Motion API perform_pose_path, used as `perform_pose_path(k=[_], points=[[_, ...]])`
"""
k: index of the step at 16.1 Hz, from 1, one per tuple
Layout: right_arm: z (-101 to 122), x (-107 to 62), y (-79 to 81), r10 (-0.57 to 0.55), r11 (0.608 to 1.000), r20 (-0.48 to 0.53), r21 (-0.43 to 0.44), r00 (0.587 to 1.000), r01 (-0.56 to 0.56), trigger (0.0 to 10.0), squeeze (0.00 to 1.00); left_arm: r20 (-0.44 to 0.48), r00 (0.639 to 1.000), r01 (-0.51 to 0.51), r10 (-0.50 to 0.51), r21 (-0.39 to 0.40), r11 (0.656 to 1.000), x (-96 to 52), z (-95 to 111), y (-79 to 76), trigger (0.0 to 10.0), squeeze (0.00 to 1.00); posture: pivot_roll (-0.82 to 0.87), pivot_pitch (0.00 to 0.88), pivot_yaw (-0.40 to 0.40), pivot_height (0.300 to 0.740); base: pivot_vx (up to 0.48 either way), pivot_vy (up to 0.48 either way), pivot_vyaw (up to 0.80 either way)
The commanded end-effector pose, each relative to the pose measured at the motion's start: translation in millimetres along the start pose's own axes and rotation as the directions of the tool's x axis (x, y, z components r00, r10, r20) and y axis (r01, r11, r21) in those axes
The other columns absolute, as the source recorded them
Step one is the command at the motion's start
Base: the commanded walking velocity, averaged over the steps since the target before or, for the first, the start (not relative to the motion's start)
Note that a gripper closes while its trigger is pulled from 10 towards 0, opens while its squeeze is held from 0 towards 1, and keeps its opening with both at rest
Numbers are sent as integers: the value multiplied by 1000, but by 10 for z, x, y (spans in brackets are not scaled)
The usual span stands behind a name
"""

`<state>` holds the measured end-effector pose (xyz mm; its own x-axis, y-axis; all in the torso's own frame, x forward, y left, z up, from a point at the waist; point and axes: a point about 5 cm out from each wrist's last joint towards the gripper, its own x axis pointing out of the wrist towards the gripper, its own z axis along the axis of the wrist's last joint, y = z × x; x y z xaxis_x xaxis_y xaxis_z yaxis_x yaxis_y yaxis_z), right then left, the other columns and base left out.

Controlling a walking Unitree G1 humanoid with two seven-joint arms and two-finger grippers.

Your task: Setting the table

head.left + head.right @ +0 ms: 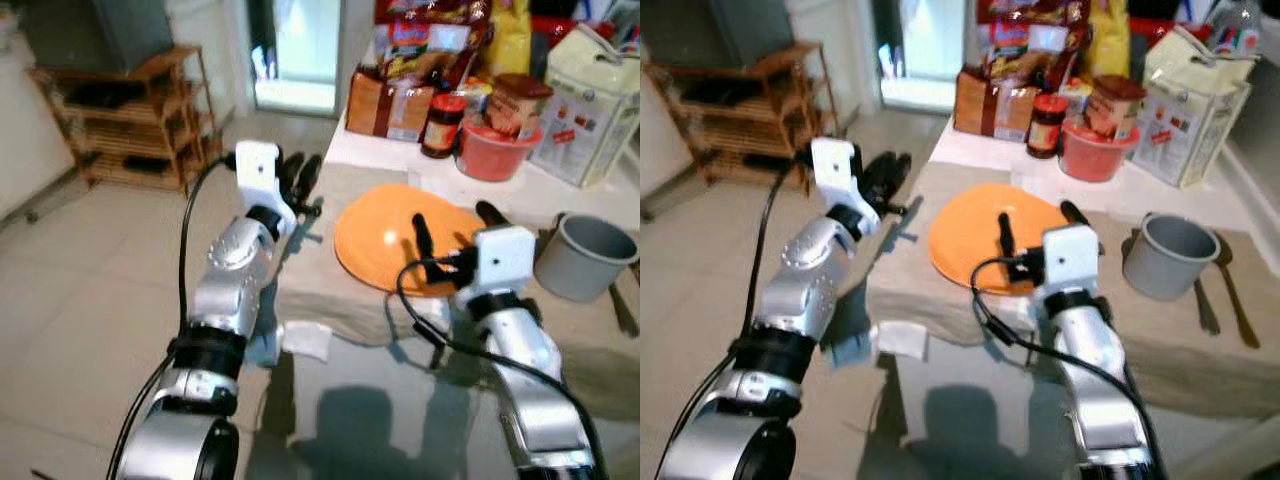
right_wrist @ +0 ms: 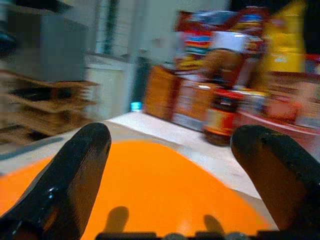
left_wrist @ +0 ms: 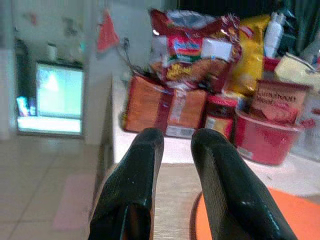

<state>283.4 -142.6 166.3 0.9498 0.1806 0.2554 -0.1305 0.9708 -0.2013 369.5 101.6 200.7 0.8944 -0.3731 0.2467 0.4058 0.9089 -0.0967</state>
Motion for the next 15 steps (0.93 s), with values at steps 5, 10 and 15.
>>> perform_pose_path(k=[5, 10, 15], points=[[19, 40, 110, 57, 998, 35, 4, 998, -57, 10000, 0, 3, 998, -68, 68, 72, 995, -39, 151, 158, 10000, 0, -71, 0, 6, 740, 0, 0, 0], [-52, -96, 100, 54, 998, -3, 13, 999, -54, 10000, 0, -158, 984, 90, -82, 44, 995, 32, 108, 207, 10000, 0, -101, 0, 25, 740, 0, 0, 0], [0, -166, -22, -4, 1000, -8, 10, 1000, 5, 10000, 0, -291, 922, 267, -255, 4, 964, -68, -119, -15, 10000, 0, -121, 0, 41, 740, 0, 0, 0]])
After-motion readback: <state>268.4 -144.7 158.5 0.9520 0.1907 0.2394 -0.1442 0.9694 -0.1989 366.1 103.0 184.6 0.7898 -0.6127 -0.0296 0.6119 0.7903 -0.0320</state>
